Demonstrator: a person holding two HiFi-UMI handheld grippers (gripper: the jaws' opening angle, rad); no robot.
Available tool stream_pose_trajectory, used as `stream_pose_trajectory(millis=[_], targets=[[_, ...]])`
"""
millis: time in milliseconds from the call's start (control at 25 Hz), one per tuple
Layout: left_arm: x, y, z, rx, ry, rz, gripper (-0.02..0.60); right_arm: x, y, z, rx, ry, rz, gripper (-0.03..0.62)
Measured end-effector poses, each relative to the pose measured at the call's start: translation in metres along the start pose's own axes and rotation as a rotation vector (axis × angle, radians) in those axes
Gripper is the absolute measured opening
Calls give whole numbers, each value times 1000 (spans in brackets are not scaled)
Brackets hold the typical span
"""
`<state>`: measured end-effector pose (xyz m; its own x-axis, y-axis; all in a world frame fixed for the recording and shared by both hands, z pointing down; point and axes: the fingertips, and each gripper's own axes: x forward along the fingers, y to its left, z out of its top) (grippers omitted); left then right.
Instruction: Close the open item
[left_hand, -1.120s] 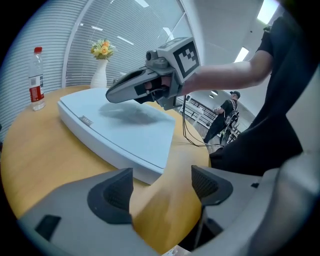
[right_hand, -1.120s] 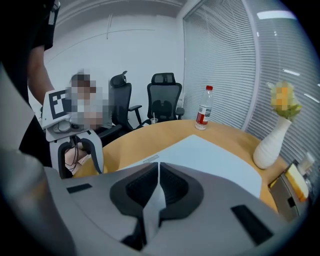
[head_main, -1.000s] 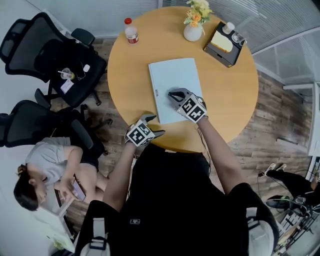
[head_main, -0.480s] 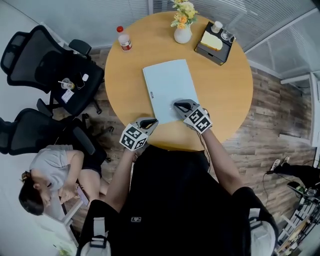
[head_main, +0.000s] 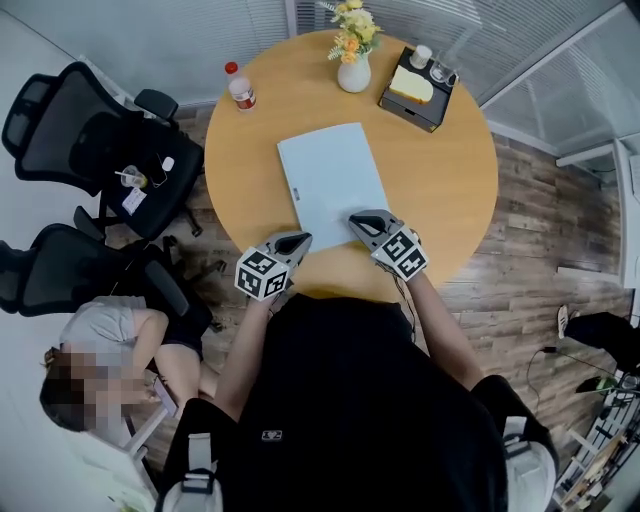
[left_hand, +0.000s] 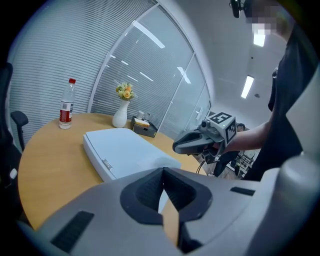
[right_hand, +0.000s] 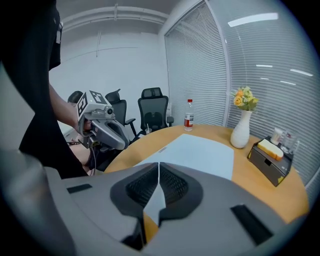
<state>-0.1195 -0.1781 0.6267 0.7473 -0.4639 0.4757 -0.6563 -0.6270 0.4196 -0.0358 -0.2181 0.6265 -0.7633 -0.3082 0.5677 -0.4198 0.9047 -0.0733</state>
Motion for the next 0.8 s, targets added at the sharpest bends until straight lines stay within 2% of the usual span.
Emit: stream_pose_trajectory(millis=[200,320,800], targets=[[1,2,7,31,0,27,6,-3,-2,2,-12,12,27,8],[-1,-2,6,35,7,21,6,-4,3,0,-18,20,50,8],[1,-8,15,25,-7,1,5,-13,1,-8,-25,35,51,8]])
